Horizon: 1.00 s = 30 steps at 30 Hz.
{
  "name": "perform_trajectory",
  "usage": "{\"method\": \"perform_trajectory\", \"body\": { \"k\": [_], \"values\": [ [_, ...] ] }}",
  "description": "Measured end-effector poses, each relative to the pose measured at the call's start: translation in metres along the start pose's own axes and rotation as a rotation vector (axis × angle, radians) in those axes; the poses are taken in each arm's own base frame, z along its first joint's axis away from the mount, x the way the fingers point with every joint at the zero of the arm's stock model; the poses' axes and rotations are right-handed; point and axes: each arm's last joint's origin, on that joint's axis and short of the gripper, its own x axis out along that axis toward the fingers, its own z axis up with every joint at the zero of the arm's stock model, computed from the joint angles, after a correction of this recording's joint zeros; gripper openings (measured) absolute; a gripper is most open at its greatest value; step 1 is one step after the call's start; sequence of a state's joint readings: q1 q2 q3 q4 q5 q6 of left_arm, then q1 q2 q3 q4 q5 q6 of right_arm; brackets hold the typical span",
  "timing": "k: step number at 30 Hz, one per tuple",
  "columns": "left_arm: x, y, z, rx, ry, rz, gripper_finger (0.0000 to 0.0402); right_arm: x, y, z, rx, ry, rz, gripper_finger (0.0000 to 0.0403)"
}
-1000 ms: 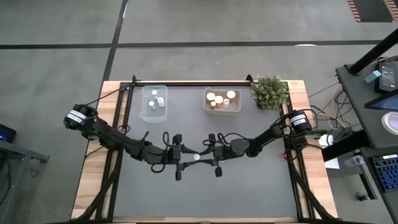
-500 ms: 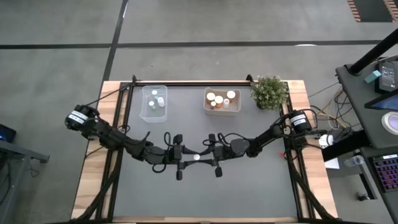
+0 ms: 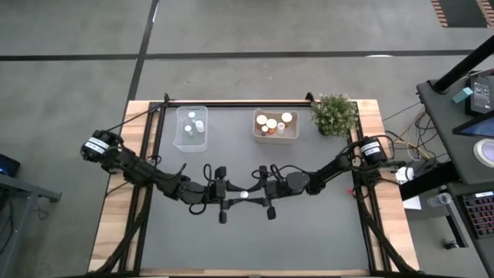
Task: Pick and place medicine bottles into bin by pill shape (circle, oval)
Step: Put the blue tablet bottle into the transparent bin
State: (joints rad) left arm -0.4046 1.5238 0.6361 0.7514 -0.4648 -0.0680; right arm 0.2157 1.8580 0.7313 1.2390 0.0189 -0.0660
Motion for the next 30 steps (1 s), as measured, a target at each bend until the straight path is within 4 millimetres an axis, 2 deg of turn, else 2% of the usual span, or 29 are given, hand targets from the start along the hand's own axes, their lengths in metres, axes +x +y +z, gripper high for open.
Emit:
{"method": "perform_trajectory", "body": {
  "k": [7, 12, 16, 20, 30],
  "values": [
    [0.0, 0.001, 0.001, -0.002, -0.003, 0.017, 0.0095, -0.002, -0.001, 0.006, 0.029, 0.007, -0.002, 0.0169],
    [-0.008, 0.011, 0.008, 0.022, 0.042, 0.071, 0.0094, -0.011, -0.004, 0.022, 0.017, 0.081, -0.015, 0.0175],
    [-0.016, 0.029, 0.015, 0.05, 0.1, 0.184, 0.0095, -0.022, -0.01, 0.035, -0.001, 0.187, -0.027, 0.0165],
    [-0.025, 0.052, 0.021, 0.082, 0.165, 0.311, 0.0096, -0.033, -0.018, 0.045, -0.011, 0.292, -0.109, 0.0158],
    [-0.056, 0.112, 0.038, 0.097, 0.26, 0.542, 0.0097, -0.07, -0.027, 0.055, -0.016, 0.331, -0.187, 0.0156]
  ]
}}
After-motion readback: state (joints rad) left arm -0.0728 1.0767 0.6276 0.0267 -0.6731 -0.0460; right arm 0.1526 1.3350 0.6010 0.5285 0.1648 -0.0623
